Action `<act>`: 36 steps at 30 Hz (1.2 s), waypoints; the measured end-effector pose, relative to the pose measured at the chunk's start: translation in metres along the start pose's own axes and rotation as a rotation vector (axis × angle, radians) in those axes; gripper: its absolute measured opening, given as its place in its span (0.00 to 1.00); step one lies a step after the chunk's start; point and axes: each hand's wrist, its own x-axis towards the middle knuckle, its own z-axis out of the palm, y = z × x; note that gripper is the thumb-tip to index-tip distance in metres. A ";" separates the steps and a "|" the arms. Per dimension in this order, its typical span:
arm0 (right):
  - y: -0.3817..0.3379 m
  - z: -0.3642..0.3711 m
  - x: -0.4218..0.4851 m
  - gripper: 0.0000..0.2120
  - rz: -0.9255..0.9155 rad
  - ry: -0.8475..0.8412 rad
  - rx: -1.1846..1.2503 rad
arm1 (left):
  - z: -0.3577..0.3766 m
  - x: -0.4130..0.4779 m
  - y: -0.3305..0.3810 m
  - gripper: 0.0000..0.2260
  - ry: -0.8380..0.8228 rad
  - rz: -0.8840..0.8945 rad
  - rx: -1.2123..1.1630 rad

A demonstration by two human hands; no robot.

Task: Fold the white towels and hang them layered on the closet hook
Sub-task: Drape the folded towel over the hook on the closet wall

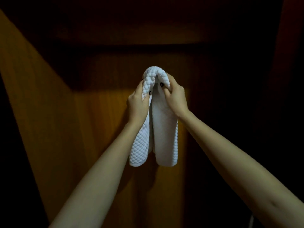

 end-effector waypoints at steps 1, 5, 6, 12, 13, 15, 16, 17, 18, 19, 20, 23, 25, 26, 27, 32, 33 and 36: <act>0.001 0.000 -0.004 0.22 0.049 -0.016 0.033 | 0.000 -0.003 -0.002 0.22 -0.038 -0.067 -0.057; 0.025 0.005 -0.050 0.30 0.262 -0.143 0.175 | 0.007 -0.043 -0.028 0.21 -0.228 -0.471 -0.134; 0.036 0.008 -0.065 0.32 0.323 -0.176 0.191 | 0.010 -0.055 -0.034 0.16 -0.216 -0.516 -0.119; 0.068 0.017 -0.131 0.10 0.481 -0.104 0.082 | 0.027 -0.084 -0.039 0.08 -0.056 -0.446 0.009; 0.066 0.015 -0.132 0.12 0.462 -0.072 0.084 | 0.029 -0.087 -0.039 0.08 -0.045 -0.429 0.033; 0.062 0.011 -0.129 0.09 0.423 -0.077 0.102 | 0.032 -0.095 -0.039 0.07 -0.017 -0.408 0.066; 0.061 0.009 -0.128 0.07 0.409 -0.102 0.110 | 0.033 -0.099 -0.038 0.07 -0.005 -0.405 0.064; 0.060 0.007 -0.127 0.07 0.404 -0.125 0.125 | 0.035 -0.104 -0.038 0.07 -0.002 -0.403 0.050; 0.060 0.006 -0.127 0.09 0.404 -0.150 0.131 | 0.036 -0.109 -0.038 0.08 -0.017 -0.405 0.031; 0.061 0.006 -0.129 0.13 0.399 -0.174 0.116 | 0.037 -0.114 -0.039 0.10 -0.049 -0.419 0.014; 0.061 0.007 -0.132 0.20 0.390 -0.198 0.080 | 0.038 -0.120 -0.040 0.11 -0.085 -0.445 0.000; 0.062 0.013 -0.140 0.31 0.374 -0.229 0.013 | 0.036 -0.136 -0.045 0.10 -0.138 -0.496 -0.081; 0.063 0.016 -0.139 0.31 0.385 -0.224 0.016 | 0.034 -0.142 -0.047 0.10 -0.144 -0.504 -0.107; 0.063 0.018 -0.138 0.31 0.399 -0.225 0.016 | 0.032 -0.142 -0.048 0.11 -0.146 -0.504 -0.104; 0.065 0.020 -0.137 0.30 0.409 -0.230 0.016 | 0.031 -0.142 -0.050 0.11 -0.147 -0.504 -0.097; 0.067 0.029 -0.145 0.30 0.502 -0.260 0.054 | 0.018 -0.144 -0.050 0.13 -0.169 -0.509 -0.093; 0.067 0.028 -0.148 0.30 0.508 -0.250 0.071 | 0.016 -0.144 -0.048 0.13 -0.179 -0.514 -0.097; 0.060 0.021 -0.151 0.27 0.486 -0.252 0.108 | 0.010 -0.144 -0.036 0.13 -0.227 -0.544 -0.098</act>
